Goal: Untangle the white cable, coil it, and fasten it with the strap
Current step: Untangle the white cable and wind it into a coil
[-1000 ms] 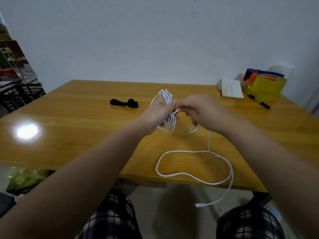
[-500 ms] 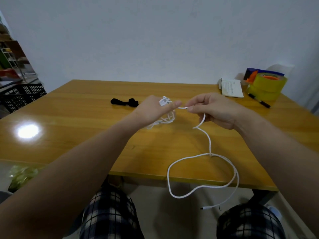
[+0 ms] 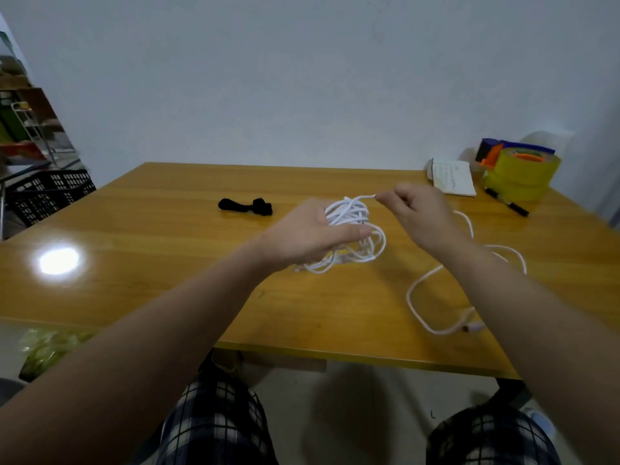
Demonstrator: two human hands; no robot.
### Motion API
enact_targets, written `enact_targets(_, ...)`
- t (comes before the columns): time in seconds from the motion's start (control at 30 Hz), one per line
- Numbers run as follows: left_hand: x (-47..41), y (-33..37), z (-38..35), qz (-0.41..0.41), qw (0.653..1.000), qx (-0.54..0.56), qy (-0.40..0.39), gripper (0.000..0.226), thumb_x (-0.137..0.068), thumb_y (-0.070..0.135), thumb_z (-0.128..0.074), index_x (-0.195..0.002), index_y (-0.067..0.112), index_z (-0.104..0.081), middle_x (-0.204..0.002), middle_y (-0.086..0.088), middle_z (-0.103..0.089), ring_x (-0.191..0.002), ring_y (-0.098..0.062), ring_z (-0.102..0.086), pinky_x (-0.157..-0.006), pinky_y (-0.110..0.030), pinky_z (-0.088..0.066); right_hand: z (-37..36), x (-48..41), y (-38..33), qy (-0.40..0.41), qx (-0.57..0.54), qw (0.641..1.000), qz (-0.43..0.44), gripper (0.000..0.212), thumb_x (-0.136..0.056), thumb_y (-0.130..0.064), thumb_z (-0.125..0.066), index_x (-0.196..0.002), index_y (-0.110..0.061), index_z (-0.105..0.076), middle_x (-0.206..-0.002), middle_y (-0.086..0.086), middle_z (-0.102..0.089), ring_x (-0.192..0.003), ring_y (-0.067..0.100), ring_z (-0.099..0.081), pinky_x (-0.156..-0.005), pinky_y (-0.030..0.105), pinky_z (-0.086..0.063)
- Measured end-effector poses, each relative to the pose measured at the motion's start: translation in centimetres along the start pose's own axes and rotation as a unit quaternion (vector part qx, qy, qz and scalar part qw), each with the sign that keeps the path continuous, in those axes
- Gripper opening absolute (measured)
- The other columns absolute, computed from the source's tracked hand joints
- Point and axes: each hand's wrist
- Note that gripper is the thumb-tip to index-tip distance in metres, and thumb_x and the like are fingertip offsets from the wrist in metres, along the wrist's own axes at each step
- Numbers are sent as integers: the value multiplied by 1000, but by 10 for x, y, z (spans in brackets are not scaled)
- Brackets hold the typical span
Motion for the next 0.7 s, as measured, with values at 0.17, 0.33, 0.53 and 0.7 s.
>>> enact_targets(0.17,-9,7,-5,-68,981,134,121,33,-87,24,-64,-57,17,-53,-36,5,-35,-28,-11,-29,-40,-26,-23,-21,15,1,-71,-99,993,-5,56,-93,-56,-26,-60,-16,-47,-54,1,-47,-52,1,-41,-52,31,-33)
enact_targets(0.33,-28,4,10,-39,927,262,265,41,-93,23,-57,-58,17,-36,-36,4,-26,-29,-14,-24,-43,-30,-25,-28,29,-1,-199,-32,975,-91,52,-96,-46,-24,-56,-16,-35,-55,0,-35,-54,16,-33,-55,32,-25)
enact_targets(0.53,-46,-16,-9,14,944,235,229,35,-92,25,-54,-60,16,-44,-41,4,-42,-44,-21,-43,-66,-43,-38,-42,41,-42,-386,177,905,-40,52,-100,-45,-20,-58,-20,-37,-102,20,-62,-100,33,-55,-76,31,-34)
enact_targets(0.7,-51,-26,-3,71,966,133,209,28,-97,25,-40,-73,10,-43,-50,-1,-57,-59,-24,-52,-71,-38,-42,-36,40,-49,-366,283,884,61,44,-98,-46,-28,-101,-11,-54,-113,13,-61,-106,32,-55,-71,33,-34)
Point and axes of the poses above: each hand's wrist, its own x-axis away from the middle knuckle, its own z-axis out of the back of the hand, y = z × x
